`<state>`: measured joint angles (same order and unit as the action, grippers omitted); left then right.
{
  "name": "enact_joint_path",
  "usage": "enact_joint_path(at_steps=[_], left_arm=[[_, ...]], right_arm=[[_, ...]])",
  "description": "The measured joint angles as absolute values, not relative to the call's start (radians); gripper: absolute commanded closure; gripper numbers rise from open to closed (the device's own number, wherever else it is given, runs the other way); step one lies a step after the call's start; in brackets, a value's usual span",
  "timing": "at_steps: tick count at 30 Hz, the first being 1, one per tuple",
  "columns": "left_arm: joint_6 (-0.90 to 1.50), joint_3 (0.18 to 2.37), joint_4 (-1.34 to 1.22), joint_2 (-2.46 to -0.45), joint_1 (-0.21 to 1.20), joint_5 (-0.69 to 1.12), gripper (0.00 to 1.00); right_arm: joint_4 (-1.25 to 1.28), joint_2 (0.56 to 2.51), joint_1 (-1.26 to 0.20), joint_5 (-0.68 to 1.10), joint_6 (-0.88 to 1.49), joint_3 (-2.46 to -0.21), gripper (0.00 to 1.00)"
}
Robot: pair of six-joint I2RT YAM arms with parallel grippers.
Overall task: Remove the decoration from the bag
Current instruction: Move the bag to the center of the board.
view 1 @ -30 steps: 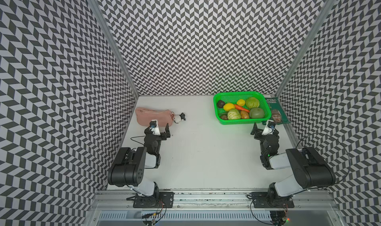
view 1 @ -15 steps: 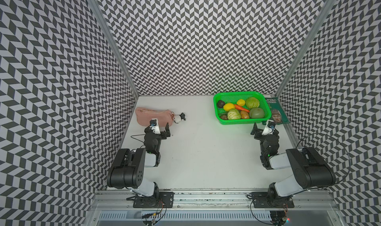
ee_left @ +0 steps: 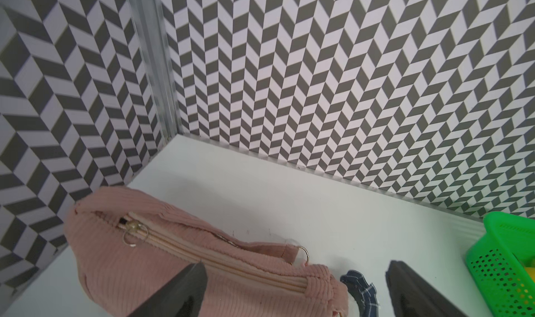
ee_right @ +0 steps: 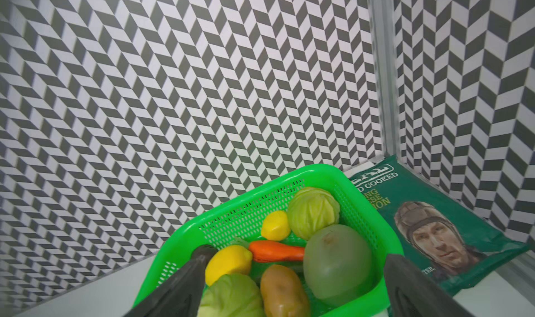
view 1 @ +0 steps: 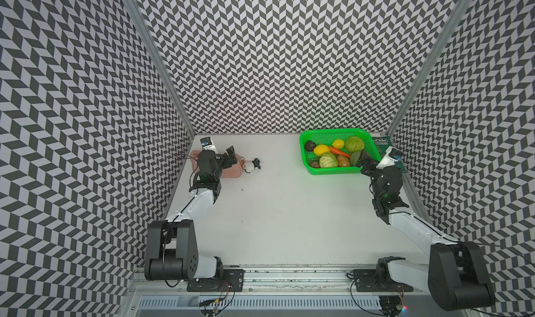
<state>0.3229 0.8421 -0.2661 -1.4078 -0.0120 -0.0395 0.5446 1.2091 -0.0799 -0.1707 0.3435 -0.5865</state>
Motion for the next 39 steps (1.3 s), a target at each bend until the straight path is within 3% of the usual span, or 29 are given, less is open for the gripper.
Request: enact_joint_path(at_steps=[8, 16, 26, 29, 36, 39], left_arm=[[0.628, 0.999, -0.063, -1.430, -0.087, 0.004, 0.00], [0.895, 1.115, 0.062, -1.593, -0.139, 0.044, 0.00], [1.048, 1.164, 0.115, -1.750, -0.140, 0.062, 0.01], [1.066, 1.189, 0.117, -1.781, -0.140, 0.070, 0.12], [1.082, 1.165, 0.083, -1.795, -0.138, 0.111, 0.75], [1.095, 1.106, 0.051, -1.762, -0.126, 0.122, 0.91]], right_arm=[[0.297, 1.209, -0.174, 0.073, 0.393, -0.741, 0.00], [0.203, 1.263, -0.429, 0.117, 0.362, -0.814, 0.00], [0.178, 1.405, -0.612, 0.147, 0.335, -0.826, 0.02], [0.178, 1.411, -0.661, 0.150, 0.333, -0.823, 0.02], [0.179, 1.401, -0.704, 0.153, 0.329, -0.781, 0.02], [0.177, 1.385, -0.704, 0.150, 0.326, -0.760, 0.01]])
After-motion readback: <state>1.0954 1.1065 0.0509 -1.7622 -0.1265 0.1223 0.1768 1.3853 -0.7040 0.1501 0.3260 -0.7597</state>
